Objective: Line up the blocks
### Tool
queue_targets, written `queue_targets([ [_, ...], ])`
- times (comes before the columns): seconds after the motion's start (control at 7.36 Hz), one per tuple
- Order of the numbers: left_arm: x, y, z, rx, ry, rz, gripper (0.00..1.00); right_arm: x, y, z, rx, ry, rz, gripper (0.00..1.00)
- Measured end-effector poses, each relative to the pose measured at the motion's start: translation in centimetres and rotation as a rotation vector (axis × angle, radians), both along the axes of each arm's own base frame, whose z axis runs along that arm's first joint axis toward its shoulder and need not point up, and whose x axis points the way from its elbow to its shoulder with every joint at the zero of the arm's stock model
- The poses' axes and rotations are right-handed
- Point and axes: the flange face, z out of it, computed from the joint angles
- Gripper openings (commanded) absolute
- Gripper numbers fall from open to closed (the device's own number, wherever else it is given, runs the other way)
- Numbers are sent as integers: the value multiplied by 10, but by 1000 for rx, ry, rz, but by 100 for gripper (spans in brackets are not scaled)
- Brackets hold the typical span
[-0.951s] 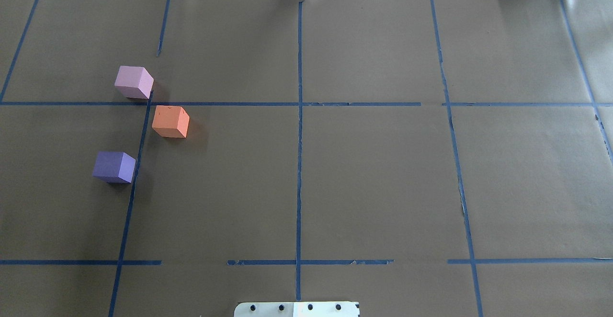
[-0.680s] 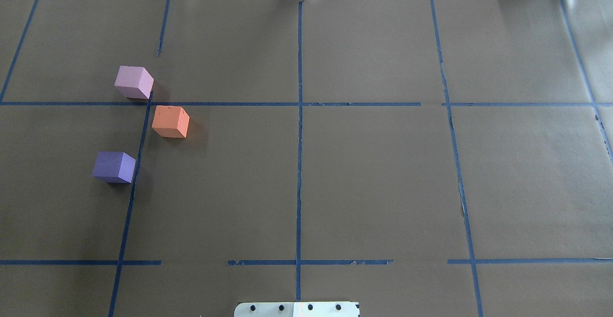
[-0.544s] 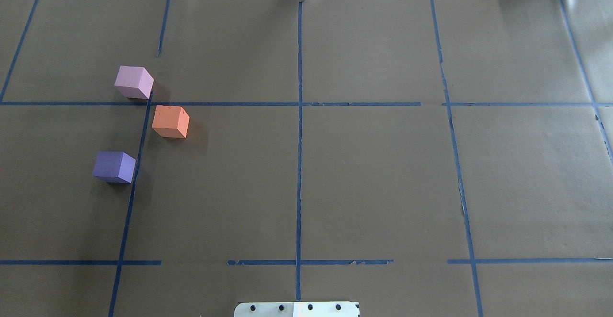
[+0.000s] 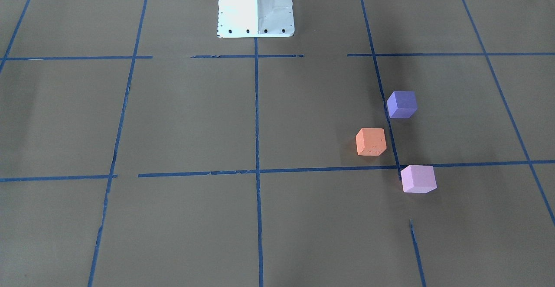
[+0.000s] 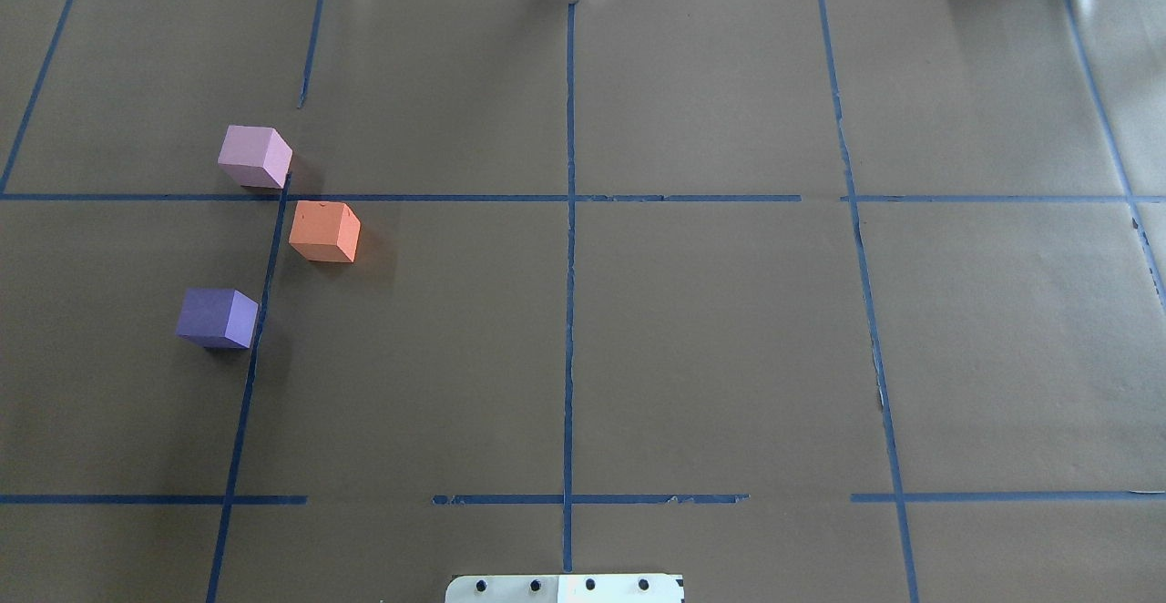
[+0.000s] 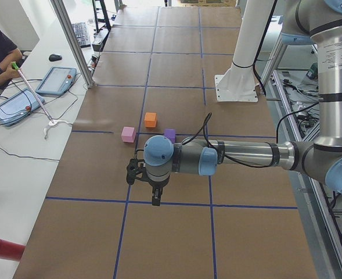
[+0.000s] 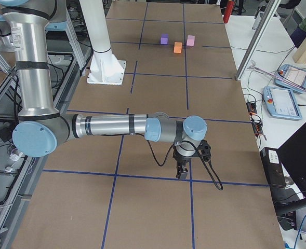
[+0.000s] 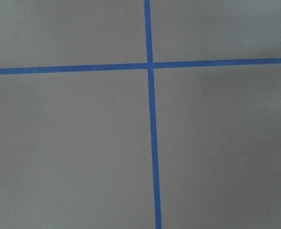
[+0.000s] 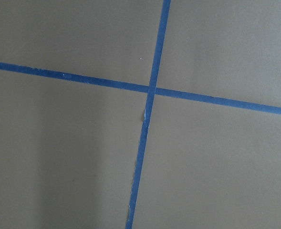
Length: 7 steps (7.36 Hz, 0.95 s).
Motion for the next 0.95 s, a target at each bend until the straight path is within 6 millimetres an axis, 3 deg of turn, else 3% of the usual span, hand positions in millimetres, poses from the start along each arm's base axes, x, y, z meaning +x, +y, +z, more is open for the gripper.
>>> queue_targets([
  [0.14, 8, -22, -23, 3, -3, -25, 100, 0, 0, 0, 0, 0, 0, 100],
  [0.27, 34, -48, -52, 21, 0, -11, 100, 0, 0, 0, 0, 0, 0, 100],
  [0.54, 113, -89, -111, 56, 22, 62, 100, 0, 0, 0, 0, 0, 0, 100],
  [0.95, 231, -106, -182, 77, 81, 130, 100, 0, 0, 0, 0, 0, 0, 100],
])
